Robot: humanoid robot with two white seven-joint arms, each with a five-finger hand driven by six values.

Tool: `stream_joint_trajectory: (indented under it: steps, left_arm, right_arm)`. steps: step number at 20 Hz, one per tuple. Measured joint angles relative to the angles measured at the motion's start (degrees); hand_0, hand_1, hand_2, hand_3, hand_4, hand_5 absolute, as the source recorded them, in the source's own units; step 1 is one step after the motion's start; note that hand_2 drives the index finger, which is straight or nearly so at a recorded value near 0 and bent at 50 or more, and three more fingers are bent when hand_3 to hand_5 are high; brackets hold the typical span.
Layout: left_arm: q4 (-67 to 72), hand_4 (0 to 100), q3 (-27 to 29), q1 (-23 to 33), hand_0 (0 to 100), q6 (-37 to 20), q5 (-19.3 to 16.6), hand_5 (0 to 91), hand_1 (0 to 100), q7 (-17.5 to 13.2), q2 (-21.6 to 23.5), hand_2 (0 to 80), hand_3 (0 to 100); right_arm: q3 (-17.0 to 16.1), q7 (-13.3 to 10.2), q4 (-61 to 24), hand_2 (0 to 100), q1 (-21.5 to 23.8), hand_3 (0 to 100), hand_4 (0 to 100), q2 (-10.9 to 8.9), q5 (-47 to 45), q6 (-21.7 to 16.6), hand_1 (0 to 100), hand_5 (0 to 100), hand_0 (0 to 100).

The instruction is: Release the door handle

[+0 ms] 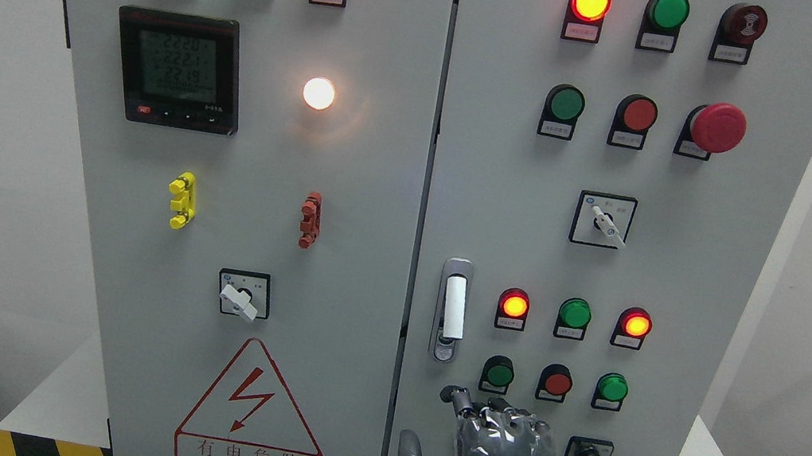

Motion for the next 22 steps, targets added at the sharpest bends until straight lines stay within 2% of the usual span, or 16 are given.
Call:
stream_joint_trajectory:
  steps: [2, 7, 10, 13, 22]
  left_arm:
    - [0.0, 1, 0.0, 0.0, 0, 0.0, 0.0, 0.0, 0, 0.0, 0.0, 2.2, 9]
    - [0.0, 1, 0.0, 0.0, 0, 0.0, 0.0, 0.0, 0, 0.0, 0.0, 2.3, 9]
    - [0.0, 1, 0.0, 0.0, 0, 0.0, 0.0, 0.0, 0, 0.0, 0.0, 2.3, 9]
    - [0.0, 1, 0.0, 0.0, 0, 0.0, 0.0, 0.0, 0, 0.0, 0.0, 2.3, 9]
    - [0.0, 1, 0.0, 0.0, 0, 0.0, 0.0, 0.0, 0, 0.0, 0.0, 2.2, 9]
  right_arm:
    - [-0.02, 0.78, -0.27, 88, -0.61, 100, 98, 0.0, -0.04, 0.34, 19, 94, 30]
    - [-0.05, 2.05, -0.75, 90, -2.24, 100, 100, 0.0, -0.15, 0.82, 16, 95, 19]
    - [-0.03, 3.11, -0.89, 90, -3.43, 100, 100, 0.0, -0.31, 1.91, 19, 95, 15]
    - [-0.03, 3.65, -0.86, 90, -4.79, 100, 100, 0.0, -0.45, 2.34, 23, 95, 14]
    - [-0.14, 4.61, -0.11, 90, -8.66, 100, 100, 0.03, -0.82, 3.28, 25, 95, 13]
